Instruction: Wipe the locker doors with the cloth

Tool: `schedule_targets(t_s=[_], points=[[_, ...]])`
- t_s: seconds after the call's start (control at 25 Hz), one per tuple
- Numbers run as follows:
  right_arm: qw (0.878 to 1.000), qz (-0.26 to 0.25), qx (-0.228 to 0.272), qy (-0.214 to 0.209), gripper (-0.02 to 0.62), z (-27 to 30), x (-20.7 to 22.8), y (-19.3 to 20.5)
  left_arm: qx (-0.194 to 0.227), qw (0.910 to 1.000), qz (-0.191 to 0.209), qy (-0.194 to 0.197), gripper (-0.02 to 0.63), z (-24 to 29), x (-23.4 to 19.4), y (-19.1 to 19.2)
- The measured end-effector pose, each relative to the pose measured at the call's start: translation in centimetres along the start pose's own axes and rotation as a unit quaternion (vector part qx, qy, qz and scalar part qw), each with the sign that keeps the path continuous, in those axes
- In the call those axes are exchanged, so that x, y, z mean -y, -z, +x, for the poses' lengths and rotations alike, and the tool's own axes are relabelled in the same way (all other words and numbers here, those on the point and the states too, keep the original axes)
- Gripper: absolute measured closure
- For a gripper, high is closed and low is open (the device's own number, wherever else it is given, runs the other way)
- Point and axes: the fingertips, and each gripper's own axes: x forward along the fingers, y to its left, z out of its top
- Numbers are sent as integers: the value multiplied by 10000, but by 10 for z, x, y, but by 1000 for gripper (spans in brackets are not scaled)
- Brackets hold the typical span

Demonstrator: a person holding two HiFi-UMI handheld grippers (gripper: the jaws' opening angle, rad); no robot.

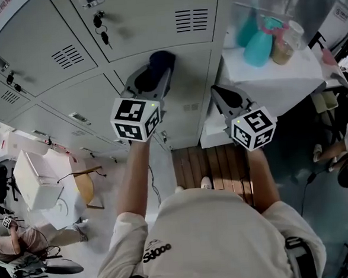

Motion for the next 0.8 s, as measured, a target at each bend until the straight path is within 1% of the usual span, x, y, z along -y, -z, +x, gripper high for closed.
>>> schedule_targets(t_s=[0.08, 0.2, 0.32, 0.4, 0.52, 0.6, 0.72, 0.8], points=[[9998, -29, -54, 176, 591, -11, 7, 4, -65, 9997, 49, 250, 488, 19, 22, 1], [9984, -221, -104, 505, 591, -31, 15, 7, -133, 9979, 64, 632, 488, 49, 56, 4], [9970, -292, -167, 701, 591, -51, 20, 10, -55, 9963, -7, 856, 488, 72, 82, 4], [9960, -270, -206, 823, 591, -64, 25, 13, -16, 9959, -1, 901, 488, 82, 95, 5], [9939, -267, -253, 1044, 591, -79, 33, 15, -26, 9960, 314, 837, 488, 92, 107, 11], [9930, -272, -280, 1114, 591, -85, 36, 16, 4, 9958, 429, 814, 488, 95, 110, 17], [9935, -272, -282, 1069, 591, -84, 35, 14, 0, 9959, 405, 806, 488, 91, 106, 24], [9947, -280, -246, 962, 591, -76, 31, 10, -74, 9968, 362, 708, 486, 82, 97, 29]])
